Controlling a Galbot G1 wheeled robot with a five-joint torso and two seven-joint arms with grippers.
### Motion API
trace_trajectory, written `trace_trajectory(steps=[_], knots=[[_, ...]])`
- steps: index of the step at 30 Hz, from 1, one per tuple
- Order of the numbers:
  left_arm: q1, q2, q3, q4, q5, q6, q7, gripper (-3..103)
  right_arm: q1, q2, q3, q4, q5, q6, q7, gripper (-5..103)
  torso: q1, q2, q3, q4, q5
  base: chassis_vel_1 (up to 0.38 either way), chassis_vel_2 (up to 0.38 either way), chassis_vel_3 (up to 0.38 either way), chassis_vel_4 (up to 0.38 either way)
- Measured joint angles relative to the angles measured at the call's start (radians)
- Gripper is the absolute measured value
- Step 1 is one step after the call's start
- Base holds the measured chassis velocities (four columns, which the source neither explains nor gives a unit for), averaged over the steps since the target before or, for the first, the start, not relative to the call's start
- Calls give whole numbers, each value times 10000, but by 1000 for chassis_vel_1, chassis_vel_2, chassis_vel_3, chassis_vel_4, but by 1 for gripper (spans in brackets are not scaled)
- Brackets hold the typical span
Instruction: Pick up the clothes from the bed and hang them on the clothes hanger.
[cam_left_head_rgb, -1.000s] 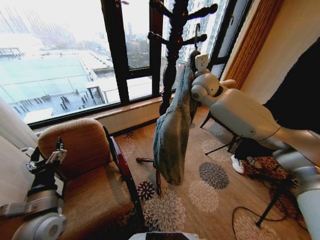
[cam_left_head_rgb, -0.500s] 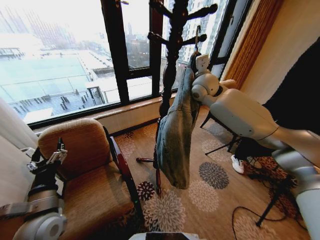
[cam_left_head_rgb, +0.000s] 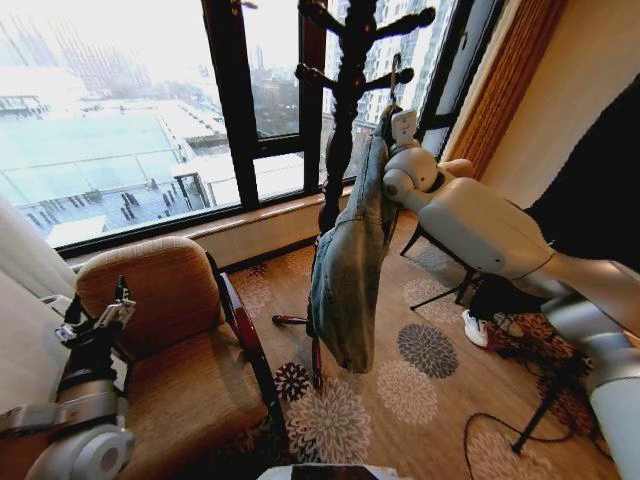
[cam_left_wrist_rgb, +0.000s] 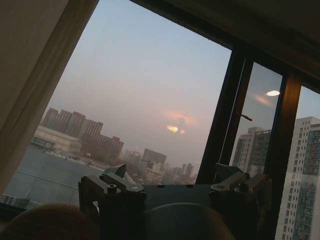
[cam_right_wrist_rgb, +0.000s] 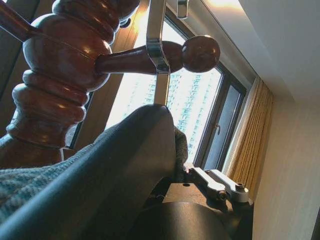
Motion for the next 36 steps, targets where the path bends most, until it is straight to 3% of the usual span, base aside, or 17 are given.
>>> trace_trajectory(steps=[36], knots=[[-125,329,-138,236,-272,-84,41,100,584,232,-583,-169,74,-179,21,23,0,0,0,0,0,0,0,0,0]])
